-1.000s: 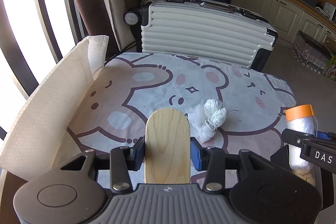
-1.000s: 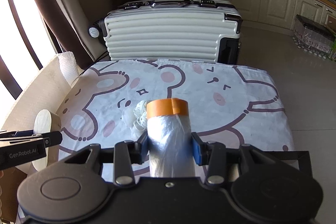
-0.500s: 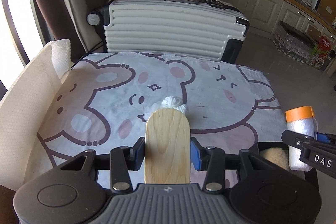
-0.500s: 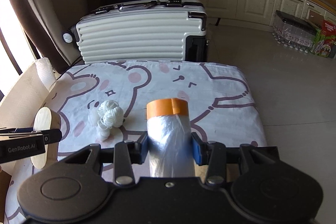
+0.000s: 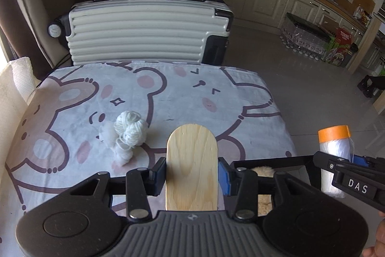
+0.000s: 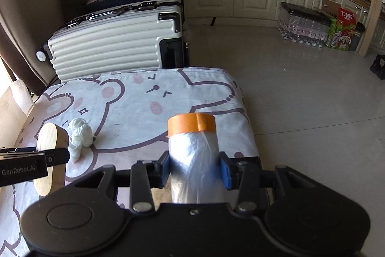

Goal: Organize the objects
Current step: 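Lift the wooden block and plastic roll and carry both toward the black box, then lower the wooden block with the left gripper while the right gripper lowers the roll into the box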

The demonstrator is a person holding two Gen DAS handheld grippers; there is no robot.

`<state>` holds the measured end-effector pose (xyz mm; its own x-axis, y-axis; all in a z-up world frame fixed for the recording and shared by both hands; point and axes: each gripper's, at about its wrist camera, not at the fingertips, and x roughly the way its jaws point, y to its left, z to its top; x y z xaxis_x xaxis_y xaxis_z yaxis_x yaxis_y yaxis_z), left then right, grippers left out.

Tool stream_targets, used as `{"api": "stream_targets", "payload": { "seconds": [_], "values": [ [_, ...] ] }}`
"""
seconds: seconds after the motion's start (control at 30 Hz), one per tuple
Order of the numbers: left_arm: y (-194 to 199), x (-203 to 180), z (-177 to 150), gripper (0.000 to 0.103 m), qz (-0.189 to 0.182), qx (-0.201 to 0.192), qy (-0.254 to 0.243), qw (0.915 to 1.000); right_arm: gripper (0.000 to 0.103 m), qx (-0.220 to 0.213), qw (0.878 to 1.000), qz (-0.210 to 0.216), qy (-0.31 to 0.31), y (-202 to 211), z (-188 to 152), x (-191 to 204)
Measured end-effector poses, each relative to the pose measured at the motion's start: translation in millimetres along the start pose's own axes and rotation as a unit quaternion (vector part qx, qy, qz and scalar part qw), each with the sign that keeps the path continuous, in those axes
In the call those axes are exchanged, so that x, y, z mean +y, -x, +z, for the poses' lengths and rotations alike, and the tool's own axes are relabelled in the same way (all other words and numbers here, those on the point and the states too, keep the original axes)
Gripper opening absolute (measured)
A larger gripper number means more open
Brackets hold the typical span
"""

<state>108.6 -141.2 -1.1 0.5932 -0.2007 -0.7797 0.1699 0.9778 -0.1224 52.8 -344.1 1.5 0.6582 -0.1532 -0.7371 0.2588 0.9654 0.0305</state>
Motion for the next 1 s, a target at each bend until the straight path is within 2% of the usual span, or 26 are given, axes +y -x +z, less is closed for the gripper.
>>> {"api": "stream_targets", "payload": {
  "seconds": [0.47, 0.73, 1.0],
  "values": [
    [-17, -50, -3, 0.045, -0.036, 0.010, -0.017, 0.9992, 0.042, 0.005, 1.000, -0.017, -0.020, -1, -10, -46],
    [-28, -61, -3, 0.045, -0.082, 0.022, 0.013, 0.9963, 0.042, 0.013, 0.999, -0.013, -0.026, -6, -14, -59],
    [-51, -74, -8, 0.045, -0.139, 0.045, 0.055, 0.9877, 0.042, 0.038, 0.999, -0.005, -0.033, -19, -21, -75]
  ]
}}
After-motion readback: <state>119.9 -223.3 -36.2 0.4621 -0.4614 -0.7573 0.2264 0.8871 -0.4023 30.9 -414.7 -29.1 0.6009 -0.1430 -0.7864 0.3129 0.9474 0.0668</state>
